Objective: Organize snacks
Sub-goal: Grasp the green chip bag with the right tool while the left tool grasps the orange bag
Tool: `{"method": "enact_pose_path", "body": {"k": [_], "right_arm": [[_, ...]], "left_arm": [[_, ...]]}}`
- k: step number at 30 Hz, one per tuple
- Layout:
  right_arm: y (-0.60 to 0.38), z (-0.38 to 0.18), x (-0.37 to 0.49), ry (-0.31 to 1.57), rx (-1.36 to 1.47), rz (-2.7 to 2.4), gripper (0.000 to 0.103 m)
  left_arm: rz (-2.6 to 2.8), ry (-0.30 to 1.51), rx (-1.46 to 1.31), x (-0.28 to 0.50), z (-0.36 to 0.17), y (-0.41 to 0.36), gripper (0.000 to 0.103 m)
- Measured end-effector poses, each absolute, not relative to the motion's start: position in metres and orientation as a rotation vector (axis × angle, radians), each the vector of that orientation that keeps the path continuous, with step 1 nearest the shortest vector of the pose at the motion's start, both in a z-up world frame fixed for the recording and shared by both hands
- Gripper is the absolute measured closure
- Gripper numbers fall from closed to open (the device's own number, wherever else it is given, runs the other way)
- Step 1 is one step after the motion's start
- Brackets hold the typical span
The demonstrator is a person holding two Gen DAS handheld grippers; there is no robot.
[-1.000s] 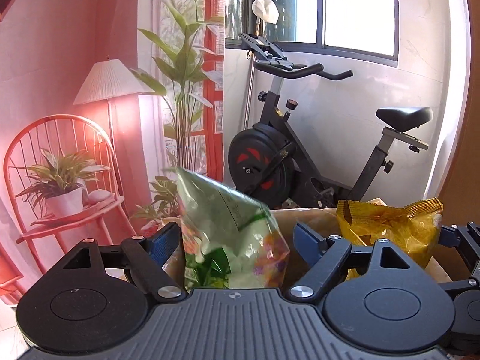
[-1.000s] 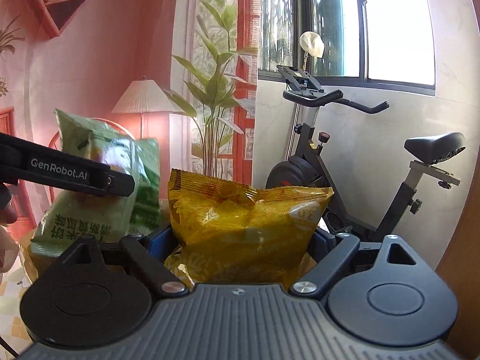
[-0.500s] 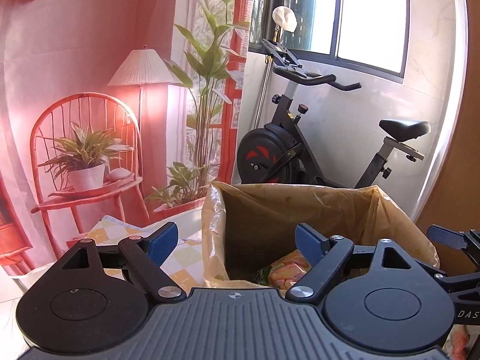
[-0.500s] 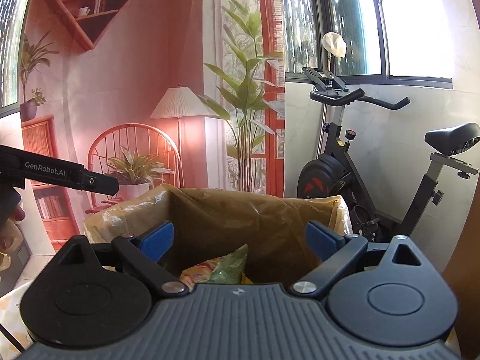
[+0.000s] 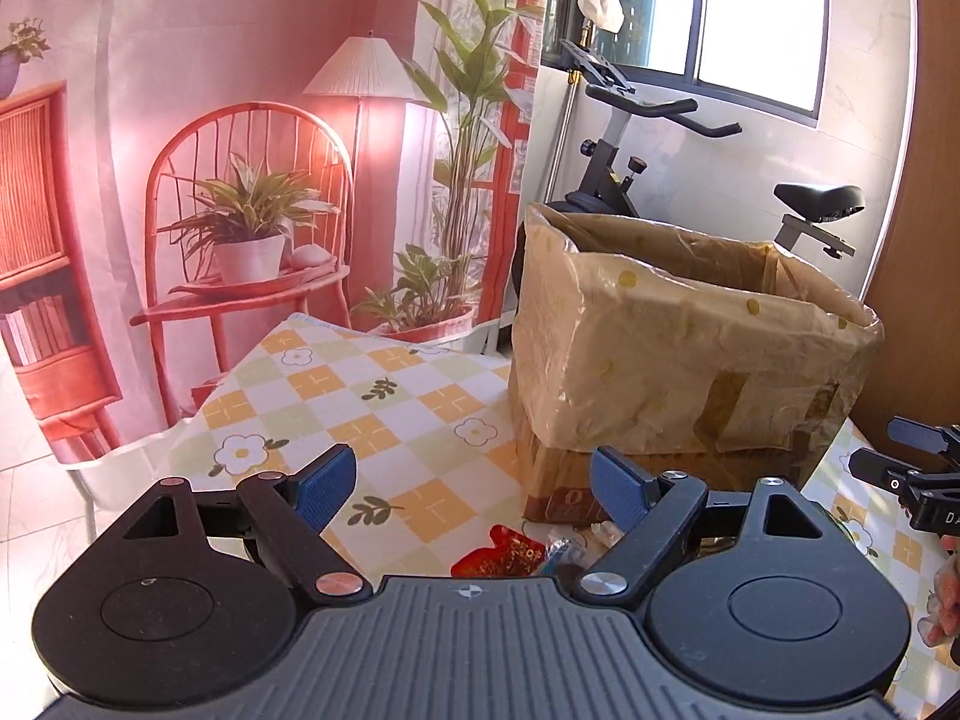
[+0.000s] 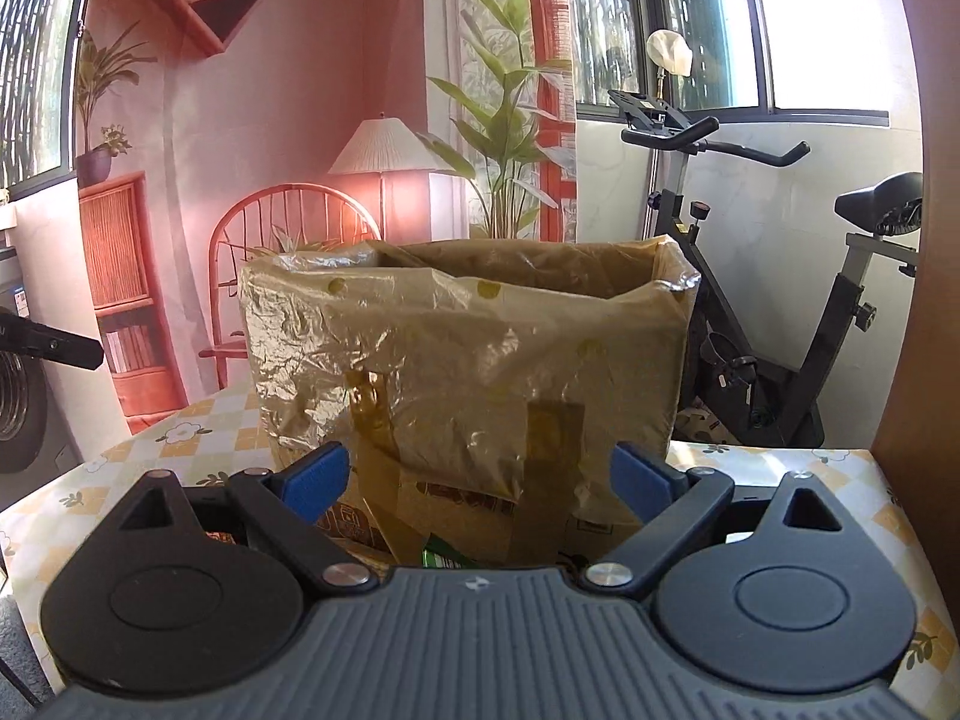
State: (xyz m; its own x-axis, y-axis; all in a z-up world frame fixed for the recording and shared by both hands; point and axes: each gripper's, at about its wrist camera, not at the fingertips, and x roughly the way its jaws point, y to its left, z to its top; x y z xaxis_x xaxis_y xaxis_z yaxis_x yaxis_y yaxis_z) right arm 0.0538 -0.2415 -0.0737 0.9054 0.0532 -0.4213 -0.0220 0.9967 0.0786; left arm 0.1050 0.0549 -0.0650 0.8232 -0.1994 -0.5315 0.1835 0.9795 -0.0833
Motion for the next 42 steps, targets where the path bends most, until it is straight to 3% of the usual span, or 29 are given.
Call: {"method": "enact_pose_path", "body": {"k": [11, 20, 29, 42], "right_arm": [[-0.218, -0.121, 0.045, 0.541, -0.048, -0.001, 0.008], [-0.239, -0.156, 0.055, 0.682, 0.064, -0.078, 0.011], [-0.229, -0.168, 0.044, 0.666, 0.032, -0.093, 0.018], [-0.225, -0.148, 0.034, 0.595, 0.054, -0.117, 0.022]], "left_arm": [[-0.234, 0.661, -0.054, 0.088, -0.128, 0.036, 0.016], [-0.288, 0.714, -0.010, 0.088, -0.148, 0.020, 0.016], [-0.310, 0.787, 0.036, 0.086, -0.159, 0.019, 0.016], [-0.184, 1.006, -0.490, 0.088, -0.175, 0.069, 0.016]]}}
